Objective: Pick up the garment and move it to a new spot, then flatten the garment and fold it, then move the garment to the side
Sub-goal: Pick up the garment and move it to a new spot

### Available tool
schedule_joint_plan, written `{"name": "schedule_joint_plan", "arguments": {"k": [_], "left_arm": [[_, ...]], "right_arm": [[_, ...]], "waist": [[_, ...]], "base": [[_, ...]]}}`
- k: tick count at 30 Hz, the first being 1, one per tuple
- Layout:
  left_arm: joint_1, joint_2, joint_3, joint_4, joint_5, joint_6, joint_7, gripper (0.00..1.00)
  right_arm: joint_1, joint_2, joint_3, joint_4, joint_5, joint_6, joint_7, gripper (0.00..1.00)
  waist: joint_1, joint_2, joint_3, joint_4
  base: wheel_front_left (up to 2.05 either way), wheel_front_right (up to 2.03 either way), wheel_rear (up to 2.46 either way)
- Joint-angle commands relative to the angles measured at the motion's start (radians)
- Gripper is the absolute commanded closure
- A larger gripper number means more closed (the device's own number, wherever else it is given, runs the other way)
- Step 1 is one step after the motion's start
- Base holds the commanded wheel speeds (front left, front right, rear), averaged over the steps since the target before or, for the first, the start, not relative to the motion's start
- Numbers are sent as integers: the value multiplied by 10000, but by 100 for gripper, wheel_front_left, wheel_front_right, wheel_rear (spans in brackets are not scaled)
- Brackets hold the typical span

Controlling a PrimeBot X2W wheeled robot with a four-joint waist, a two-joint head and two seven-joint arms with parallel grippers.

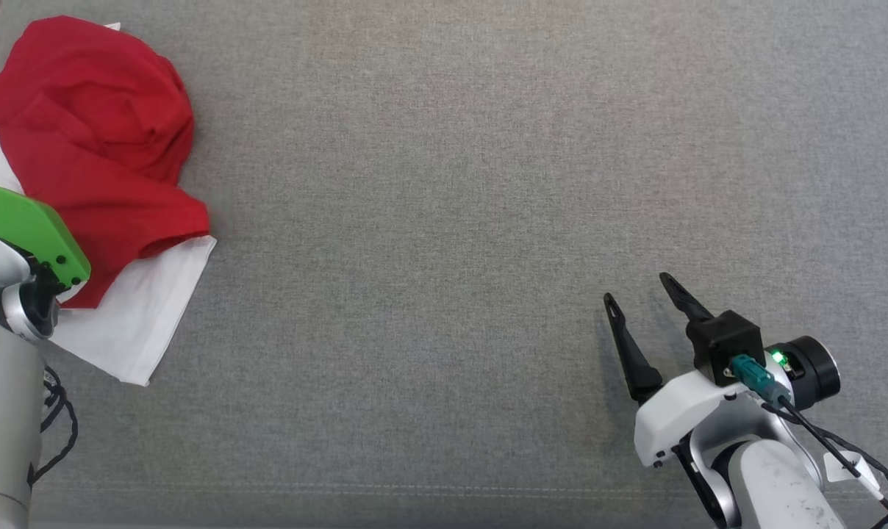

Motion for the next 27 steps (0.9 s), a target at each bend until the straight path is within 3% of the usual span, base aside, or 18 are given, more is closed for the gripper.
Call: {"name": "schedule_joint_plan", "arguments": {"k": [1, 13, 27], "left_arm": [[-79, -36, -7, 1, 14, -61, -115, 100], [-468, -49, -977, -860, 898, -760, -1541, 100], [-1051, -800, -1952, -2909, 1327, -1112, -1705, 100]], "right_arm": [[50, -21, 17, 22, 41, -6, -54, 0], [287, -21, 417, 980, 737, -6, -485, 0], [1061, -21, 393, 1640, 1196, -6, -771, 0]], "waist": [[-2, 0, -121, 84], [-2, 0, -1704, -1], [-2, 0, -3351, -1694]], "base": [[0, 0, 0], [0, 0, 0], [0, 0, 0]]}}
